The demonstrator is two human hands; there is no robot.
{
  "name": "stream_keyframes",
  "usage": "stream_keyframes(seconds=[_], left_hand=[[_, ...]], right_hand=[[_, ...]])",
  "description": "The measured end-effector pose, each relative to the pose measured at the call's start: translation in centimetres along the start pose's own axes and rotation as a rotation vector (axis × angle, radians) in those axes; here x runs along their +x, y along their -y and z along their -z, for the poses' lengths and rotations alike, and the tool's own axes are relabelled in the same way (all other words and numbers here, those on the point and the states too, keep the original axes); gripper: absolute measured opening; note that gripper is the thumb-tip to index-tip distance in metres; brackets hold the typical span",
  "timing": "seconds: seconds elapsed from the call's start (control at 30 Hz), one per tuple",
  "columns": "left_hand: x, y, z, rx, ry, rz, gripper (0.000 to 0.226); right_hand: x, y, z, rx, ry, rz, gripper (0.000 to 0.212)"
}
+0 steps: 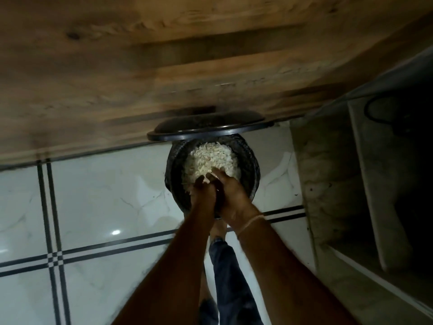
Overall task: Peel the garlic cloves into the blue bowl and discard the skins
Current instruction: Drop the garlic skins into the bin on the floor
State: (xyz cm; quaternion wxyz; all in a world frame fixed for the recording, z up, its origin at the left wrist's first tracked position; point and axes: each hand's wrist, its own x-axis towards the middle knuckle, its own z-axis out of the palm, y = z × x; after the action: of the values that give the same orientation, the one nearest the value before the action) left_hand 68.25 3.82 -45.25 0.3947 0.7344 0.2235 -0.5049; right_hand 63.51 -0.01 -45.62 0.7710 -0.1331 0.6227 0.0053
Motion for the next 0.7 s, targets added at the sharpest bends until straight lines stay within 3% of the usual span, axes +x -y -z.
stream_keyframes(seconds=[0.07,0.17,0.2,0.3,0.37,0.43,0.5,0.7], left_hand=[[-1.8,-0.9,-0.4,-0.061,0.207,0.079,0.050],[-3.8,-1.9,-0.3,-0.256,0.227,0.233,0.039],[-4.6,-2.1,-0.2,-0.272,0.214,0.229,0.035],[-5.9,-2.0,0.4,-0.136,0.171,0.162,0.051],[-7.7,-3.1,0.6,-0.260,0.294,0.202,0.050],[-9.7,-4.1,0.7,-0.275,0.279,0.142,0.042],[-12.0,-4.9,1.6,-0.131,0.210,0.048,0.047],[-22.0,-3.5,5.5,0.523,0.056,-0.428,0.056]], right_hand=[[-1.2,-0.4,-0.7,0.000,0.031,0.055,0.057],[-2.3,-0.5,0.0,-0.063,-0.043,0.072,0.041],[-3.1,0.2,0.4,-0.046,-0.019,0.061,0.043],[-6.1,1.3,-0.4,-0.098,0.074,0.159,0.058],[-8.1,1.0,-0.5,-0.248,0.015,0.192,0.061],[-10.0,0.8,0.9,-0.269,-0.067,0.201,0.049],[-12.6,0.8,2.1,-0.195,-0.035,0.191,0.043],[-24.9,-1.0,3.4,-0.260,-0.068,0.479,0.040]])
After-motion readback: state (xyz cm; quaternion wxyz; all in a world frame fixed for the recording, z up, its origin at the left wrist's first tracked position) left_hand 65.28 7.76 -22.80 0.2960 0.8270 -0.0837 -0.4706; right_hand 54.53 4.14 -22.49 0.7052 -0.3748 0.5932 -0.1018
